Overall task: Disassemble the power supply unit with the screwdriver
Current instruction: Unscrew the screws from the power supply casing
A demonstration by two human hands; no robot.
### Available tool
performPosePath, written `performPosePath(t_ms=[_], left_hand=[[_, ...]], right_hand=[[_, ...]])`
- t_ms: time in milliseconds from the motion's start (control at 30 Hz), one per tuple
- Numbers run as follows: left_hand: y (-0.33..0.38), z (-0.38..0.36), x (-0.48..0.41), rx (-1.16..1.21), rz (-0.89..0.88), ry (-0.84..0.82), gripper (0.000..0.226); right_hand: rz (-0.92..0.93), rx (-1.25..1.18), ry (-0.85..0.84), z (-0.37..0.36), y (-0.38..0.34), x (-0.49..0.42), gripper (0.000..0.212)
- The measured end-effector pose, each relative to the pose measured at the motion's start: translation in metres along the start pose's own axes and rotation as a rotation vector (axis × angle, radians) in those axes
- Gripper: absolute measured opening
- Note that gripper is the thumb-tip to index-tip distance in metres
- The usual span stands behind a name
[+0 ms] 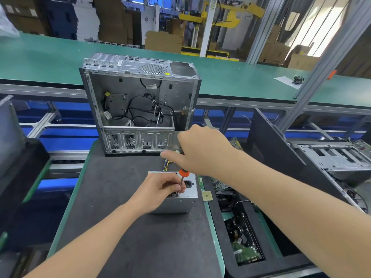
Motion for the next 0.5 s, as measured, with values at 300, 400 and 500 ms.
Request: performPosePath(t_ms=[300, 400, 500], left_hand=[[-0.004, 0.007, 0.003, -0.462, -0.150, -0.008, 0.019], [-0.005, 0.005, 0.001, -0.502, -0.139, -0.022, 0.018], [-0.002, 0.002, -0.001, -0.593, -0.125, -0.091, 0.019]], right_hand=[[0.165, -0.289, -0.198, 0.006, 0.001, -0.001, 0.014], [0.192, -0.303, -0.247, 0.010, 0.003, 0.000, 0.019], [0.190, -0.311, -0.293, 0.011, 0.006, 0.002, 0.028]])
Point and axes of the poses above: each hand's wrist, its own x-axis away from the middle knuckle, its own z-axis out of the back of the hand, y = z × x, the point moved 4 cm from there along -x, towards the middle knuckle
